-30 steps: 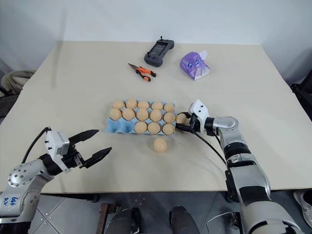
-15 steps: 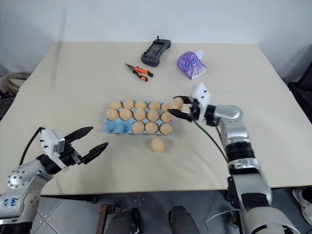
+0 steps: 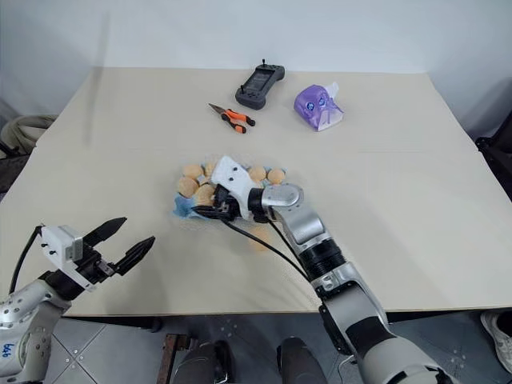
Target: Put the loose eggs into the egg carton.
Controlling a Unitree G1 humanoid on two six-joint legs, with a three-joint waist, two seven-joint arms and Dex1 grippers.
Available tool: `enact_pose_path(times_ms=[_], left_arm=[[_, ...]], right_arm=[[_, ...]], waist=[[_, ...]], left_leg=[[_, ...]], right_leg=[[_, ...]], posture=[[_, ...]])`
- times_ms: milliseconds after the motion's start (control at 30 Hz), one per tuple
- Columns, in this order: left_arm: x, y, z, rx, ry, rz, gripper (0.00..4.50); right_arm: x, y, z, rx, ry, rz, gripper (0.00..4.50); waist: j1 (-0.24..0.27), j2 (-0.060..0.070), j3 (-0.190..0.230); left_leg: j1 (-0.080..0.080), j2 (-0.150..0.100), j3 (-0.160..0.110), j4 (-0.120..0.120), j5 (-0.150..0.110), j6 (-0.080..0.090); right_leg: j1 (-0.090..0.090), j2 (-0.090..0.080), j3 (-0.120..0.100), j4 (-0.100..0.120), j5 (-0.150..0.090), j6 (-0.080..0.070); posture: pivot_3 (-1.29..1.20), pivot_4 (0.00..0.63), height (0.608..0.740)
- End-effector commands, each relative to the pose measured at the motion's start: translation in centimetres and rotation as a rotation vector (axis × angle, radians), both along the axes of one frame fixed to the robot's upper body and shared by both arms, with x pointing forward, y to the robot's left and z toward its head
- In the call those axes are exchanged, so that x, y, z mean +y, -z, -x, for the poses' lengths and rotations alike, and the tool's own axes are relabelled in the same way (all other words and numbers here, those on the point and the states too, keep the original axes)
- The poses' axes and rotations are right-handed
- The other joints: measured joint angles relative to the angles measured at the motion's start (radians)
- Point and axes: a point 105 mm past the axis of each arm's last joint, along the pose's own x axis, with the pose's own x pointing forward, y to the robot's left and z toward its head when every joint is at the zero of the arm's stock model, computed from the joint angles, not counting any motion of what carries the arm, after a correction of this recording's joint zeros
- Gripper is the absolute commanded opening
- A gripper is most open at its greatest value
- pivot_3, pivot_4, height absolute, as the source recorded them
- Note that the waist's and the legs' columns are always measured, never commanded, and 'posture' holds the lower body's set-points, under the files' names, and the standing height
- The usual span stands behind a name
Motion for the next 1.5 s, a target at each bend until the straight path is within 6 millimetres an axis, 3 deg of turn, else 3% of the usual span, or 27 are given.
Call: enact_pose_path(times_ms=[33,100,233,300,433,633,700,867,1000,1133,1267,1400,1500], left_arm=[[-0.2,-1.3,0.5,-0.057,0.003,-0.008,4.5],[-0.6,-1.4,0.5,-0.06,0.018,-0.012,4.5],[-1.3,-1.5,0.5,-0.059,0.053,-0.017,4.5],[-1.8,-1.5,0.4,-0.058,0.081,-0.022,4.5],[-3.2,-1.4,0.1,-0.047,0.167,-0.049,4.5],[-4.2,-1.2,-0.6,-0.026,0.252,-0.06,4.5],[-4.5,-1.1,-0.9,-0.016,0.277,-0.064,4.5],[-4.6,-1.0,-1.4,-0.003,0.311,-0.067,4.5],[-4.3,-1.0,-1.5,0.007,0.326,-0.077,4.5],[-4.3,-1.2,-1.8,-0.001,0.339,-0.093,4.5],[-4.3,-1.3,-1.9,0.001,0.35,-0.096,4.5],[-4.3,-1.0,-1.6,0.024,0.374,-0.101,4.5],[-4.1,-0.9,-0.8,0.023,0.421,-0.143,4.5]], right_arm=[[1.1,-1.2,0.2,-0.039,-0.015,-0.029,4.02],[1.3,-1.2,0.2,-0.049,-0.012,-0.037,4.48],[0.3,-3.0,1.0,-0.098,-0.057,-0.111,4.48],[-1.1,-4.0,2.0,-0.139,-0.101,-0.167,4.48],[-5.9,-4.1,3.4,-0.159,-0.089,-0.217,4.48],[-13.5,-1.9,3.7,-0.147,0.115,-0.195,4.48],[-17.0,-0.4,4.0,-0.135,0.221,-0.17,4.48],[-23.2,2.7,5.4,-0.095,0.431,-0.135,4.48],[-26.6,5.1,7.1,-0.049,0.56,-0.113,4.48],[-27.6,6.0,7.9,-0.059,0.61,-0.124,4.48],[-26.9,6.2,8.1,-0.063,0.586,-0.123,4.48],[-24.3,5.0,7.9,-0.044,0.472,-0.135,4.48],[-21.1,3.5,7.7,0.03,0.363,-0.154,4.48]], waist=[[0.0,0.0,0.0],[-0.001,0.0,0.0],[0.0,0.0,0.0],[0.002,0.0,0.0],[0.017,-0.001,-0.001],[0.031,-0.002,-0.001],[0.033,-0.002,-0.001],[0.035,-0.002,-0.001],[0.034,-0.002,-0.001],[0.029,-0.002,-0.001],[0.033,-0.002,-0.001],[0.034,-0.002,-0.001],[0.033,-0.002,-0.001]], left_leg=[[0.0,0.0,0.0,0.0,0.0,0.0],[0.0,0.0,0.0,0.0,0.0,0.0],[-0.002,0.0,0.001,-0.001,0.0,0.0],[-0.004,0.0,0.001,-0.001,0.0,0.0],[-0.006,0.0,0.0,-0.001,0.0,0.0],[-0.006,-0.002,0.002,0.0,-0.001,0.002],[-0.004,-0.002,0.003,-0.001,-0.001,0.001],[-0.004,-0.002,0.003,-0.001,-0.002,0.0],[-0.003,-0.002,0.003,-0.001,-0.003,0.001],[0.001,-0.002,0.004,0.0,-0.003,0.001],[0.003,-0.001,0.001,0.0,-0.003,0.001],[0.003,-0.001,0.001,-0.001,-0.003,0.001],[0.003,0.0,0.001,-0.001,-0.003,0.001]], right_leg=[[0.0,0.0,0.0,0.0,0.0,0.0],[-0.001,0.0,0.0,0.0,0.0,0.0],[-0.003,0.0,0.0,0.0,0.0,0.0],[-0.005,0.0,0.001,0.0,0.0,0.0],[-0.006,0.0,0.0,-0.002,0.0,0.0],[-0.006,0.0,0.001,-0.003,0.0,0.0],[-0.005,0.001,0.002,-0.003,0.0,0.0],[-0.005,0.001,0.003,-0.003,-0.001,-0.001],[-0.003,0.001,0.003,-0.005,-0.001,-0.001],[0.001,0.002,0.004,-0.004,-0.001,-0.001],[0.005,0.0,0.002,-0.004,0.0,-0.001],[0.005,-0.001,0.002,-0.005,0.0,0.0],[0.005,0.0,0.002,-0.005,0.0,0.0]], posture=[[0.0,0.15,0.74],[0.0,0.15,0.74],[0.0,0.15,0.74],[0.0,0.15,0.74],[0.0,0.15,0.74],[0.0,0.15,0.74],[0.0,0.15,0.74],[0.0,0.15,0.74],[0.0,0.15,0.74],[0.0,0.15,0.74],[0.0,0.15,0.74],[0.0,0.15,0.74],[0.0,0.15,0.74]])
